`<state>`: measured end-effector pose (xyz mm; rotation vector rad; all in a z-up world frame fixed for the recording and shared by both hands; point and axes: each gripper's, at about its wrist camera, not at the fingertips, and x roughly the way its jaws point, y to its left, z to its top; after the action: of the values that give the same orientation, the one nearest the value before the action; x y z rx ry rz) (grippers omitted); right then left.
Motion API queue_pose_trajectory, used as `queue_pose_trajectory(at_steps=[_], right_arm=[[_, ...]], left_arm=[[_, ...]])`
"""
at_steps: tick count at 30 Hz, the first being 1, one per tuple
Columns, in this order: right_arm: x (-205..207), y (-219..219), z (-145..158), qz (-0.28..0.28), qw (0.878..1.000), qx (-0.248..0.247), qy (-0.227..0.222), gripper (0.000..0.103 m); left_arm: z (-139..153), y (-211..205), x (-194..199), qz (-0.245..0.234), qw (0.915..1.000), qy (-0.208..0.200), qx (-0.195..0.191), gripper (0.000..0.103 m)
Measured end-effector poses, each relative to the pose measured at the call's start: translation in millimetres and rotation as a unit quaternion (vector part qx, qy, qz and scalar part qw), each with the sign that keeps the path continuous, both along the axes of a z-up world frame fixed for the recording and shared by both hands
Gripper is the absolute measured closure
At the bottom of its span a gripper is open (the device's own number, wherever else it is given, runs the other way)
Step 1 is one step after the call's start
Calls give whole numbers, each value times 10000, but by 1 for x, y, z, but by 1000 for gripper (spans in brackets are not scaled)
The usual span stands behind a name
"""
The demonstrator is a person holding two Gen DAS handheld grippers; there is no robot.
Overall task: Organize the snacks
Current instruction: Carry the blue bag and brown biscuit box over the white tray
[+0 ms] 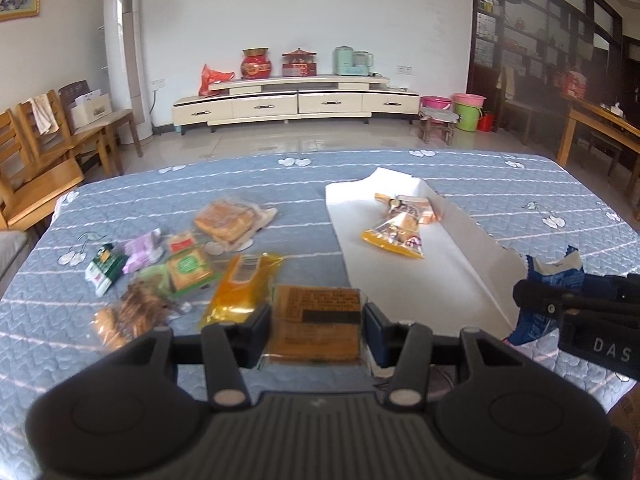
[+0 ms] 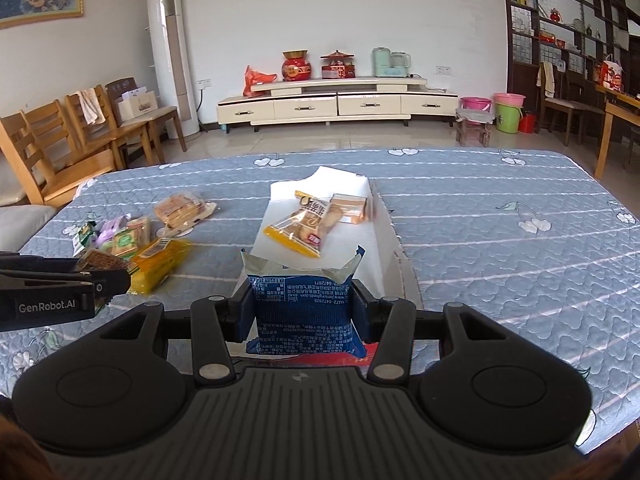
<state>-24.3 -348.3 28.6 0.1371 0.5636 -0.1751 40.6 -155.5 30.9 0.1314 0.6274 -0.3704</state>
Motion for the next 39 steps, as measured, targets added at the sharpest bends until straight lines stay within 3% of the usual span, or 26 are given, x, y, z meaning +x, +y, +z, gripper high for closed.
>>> queue_pose_trajectory(at_steps=[21,39], right_arm=[[36,-31,-11,-153,9998,-14,144,44],[112,-69,-18,155,9990,46,405,44]], left_arm=[[-12,-50,24,-281,9995,122,126,54],[-35,-98,60,-440,9982,372,194,54]])
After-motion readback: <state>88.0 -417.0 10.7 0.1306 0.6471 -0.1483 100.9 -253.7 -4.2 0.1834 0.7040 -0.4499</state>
